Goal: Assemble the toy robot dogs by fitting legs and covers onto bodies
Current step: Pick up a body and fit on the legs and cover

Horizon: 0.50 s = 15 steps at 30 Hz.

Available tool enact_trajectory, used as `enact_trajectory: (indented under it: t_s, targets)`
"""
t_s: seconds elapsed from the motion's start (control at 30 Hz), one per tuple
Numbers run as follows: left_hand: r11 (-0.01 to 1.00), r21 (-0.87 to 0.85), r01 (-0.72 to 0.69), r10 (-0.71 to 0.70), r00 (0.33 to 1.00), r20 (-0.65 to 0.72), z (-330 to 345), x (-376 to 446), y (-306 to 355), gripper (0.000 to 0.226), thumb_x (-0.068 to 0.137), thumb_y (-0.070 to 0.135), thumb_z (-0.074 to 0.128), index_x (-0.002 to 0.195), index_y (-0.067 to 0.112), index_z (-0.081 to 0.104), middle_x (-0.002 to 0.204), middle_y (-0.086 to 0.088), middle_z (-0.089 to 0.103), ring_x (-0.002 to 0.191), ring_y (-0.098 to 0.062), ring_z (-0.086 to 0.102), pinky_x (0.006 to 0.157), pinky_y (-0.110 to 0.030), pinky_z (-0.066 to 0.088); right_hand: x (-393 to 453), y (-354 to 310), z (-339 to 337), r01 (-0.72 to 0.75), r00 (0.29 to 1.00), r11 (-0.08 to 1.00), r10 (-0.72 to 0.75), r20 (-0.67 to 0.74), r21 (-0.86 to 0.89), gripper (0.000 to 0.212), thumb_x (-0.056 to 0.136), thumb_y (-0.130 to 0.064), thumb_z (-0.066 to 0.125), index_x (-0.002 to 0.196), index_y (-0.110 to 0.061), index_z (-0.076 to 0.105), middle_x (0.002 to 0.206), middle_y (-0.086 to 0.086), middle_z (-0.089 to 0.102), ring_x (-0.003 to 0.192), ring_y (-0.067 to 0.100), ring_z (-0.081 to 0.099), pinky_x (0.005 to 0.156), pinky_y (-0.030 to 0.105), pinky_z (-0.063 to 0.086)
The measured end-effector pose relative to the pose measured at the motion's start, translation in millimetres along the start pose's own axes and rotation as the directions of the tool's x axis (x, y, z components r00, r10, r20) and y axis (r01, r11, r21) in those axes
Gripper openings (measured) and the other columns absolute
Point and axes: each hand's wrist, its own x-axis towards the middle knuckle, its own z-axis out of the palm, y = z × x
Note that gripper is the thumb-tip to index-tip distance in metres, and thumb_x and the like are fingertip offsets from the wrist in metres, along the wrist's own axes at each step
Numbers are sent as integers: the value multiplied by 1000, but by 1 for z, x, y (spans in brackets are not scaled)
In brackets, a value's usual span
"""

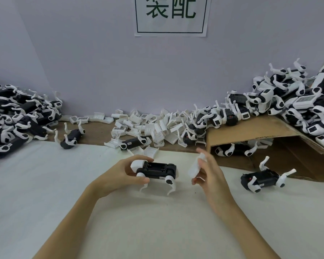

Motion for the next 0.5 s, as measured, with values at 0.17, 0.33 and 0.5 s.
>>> enact_trajectory:
  t_s: [0.17,0.33,0.5]
  targets:
    - [999,21,-38,38,999,9,15,2,12,57,83,22,90,132,40,68,121,12,75,81,-4,71,78,-12,52,-9,-8,-1,273,960,909,-239,143,-315,27,108,-32,55,132,-41,61,71,2,50,68,21,48,71,48,49]
    - [995,13,-101,101,995,-21,25,5,15,63,79,29,92,136,38,66,128,5,73,118,-19,71,101,-29,56,-13,-15,1,376,926,820,-319,201,-431,30,110,-27,50,132,-46,61,78,1,50,73,23,50,73,37,49]
    - [991,17,-131,131,991,-31,28,7,16,67,76,35,92,138,37,65,127,5,72,117,-20,70,103,-32,56,-11,-21,-8,364,927,856,-295,232,-367,46,101,-32,69,143,-39,52,91,-5,62,85,18,61,84,23,50]
